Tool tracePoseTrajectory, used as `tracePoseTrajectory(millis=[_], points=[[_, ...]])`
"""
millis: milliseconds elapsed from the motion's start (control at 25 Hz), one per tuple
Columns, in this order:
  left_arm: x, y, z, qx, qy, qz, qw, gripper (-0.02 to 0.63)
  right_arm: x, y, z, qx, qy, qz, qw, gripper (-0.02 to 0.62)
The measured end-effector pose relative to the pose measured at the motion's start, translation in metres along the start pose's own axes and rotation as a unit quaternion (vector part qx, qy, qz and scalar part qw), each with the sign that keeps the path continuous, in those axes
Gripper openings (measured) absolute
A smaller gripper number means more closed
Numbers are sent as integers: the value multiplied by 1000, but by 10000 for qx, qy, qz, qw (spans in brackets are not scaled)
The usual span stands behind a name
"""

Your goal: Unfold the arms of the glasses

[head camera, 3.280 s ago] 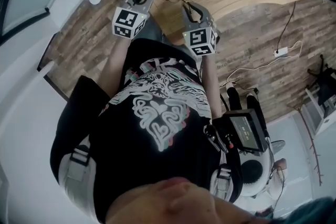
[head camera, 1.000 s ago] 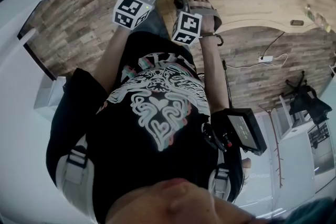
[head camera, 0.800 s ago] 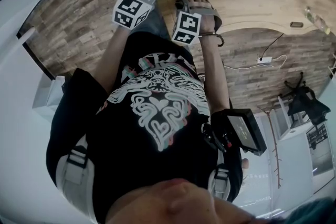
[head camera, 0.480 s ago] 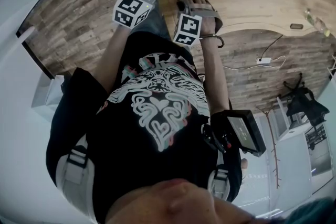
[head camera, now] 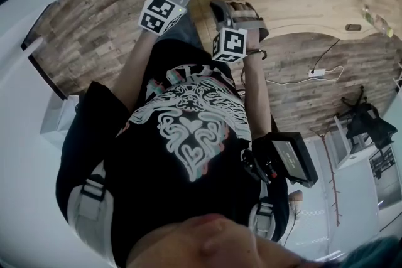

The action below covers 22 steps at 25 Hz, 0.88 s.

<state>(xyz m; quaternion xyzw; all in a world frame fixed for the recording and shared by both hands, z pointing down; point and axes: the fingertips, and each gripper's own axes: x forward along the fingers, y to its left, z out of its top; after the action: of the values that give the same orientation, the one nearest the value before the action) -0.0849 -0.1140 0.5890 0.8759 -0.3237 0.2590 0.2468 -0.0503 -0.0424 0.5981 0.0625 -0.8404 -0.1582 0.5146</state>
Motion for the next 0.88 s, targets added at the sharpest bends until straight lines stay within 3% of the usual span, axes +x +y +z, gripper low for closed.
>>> tracePoseTrajectory(millis=[160, 320, 400, 520, 640, 800, 880], points=[[9, -23, -13, 651, 430, -280, 9966, -11, -20, -6, 9, -34, -349, -438, 9984, 18], [16, -47, -20, 1160, 641, -463, 9901, -11, -59, -19, 15, 468, -898, -1027, 9895, 17], [22, -57, -24, 1542, 826, -566, 9830, -11, -76, -24, 15, 716, -1223, -1309, 9812, 15], [30, -66, -25, 2343, 1078, -680, 9638, -11, -92, -21, 11, 768, -1453, -1555, 9741, 14], [38, -70, -24, 3226, 1332, -895, 9328, -11, -95, -12, 9, 705, -1488, -1608, 9731, 14], [49, -82, -30, 4408, 1800, -1415, 8679, -7, -99, -5, 4, 758, -1508, -1713, 9706, 14], [53, -91, -37, 4750, 2032, -1764, 8378, 59, -102, -4, 2, 787, -1523, -1771, 9691, 14]])
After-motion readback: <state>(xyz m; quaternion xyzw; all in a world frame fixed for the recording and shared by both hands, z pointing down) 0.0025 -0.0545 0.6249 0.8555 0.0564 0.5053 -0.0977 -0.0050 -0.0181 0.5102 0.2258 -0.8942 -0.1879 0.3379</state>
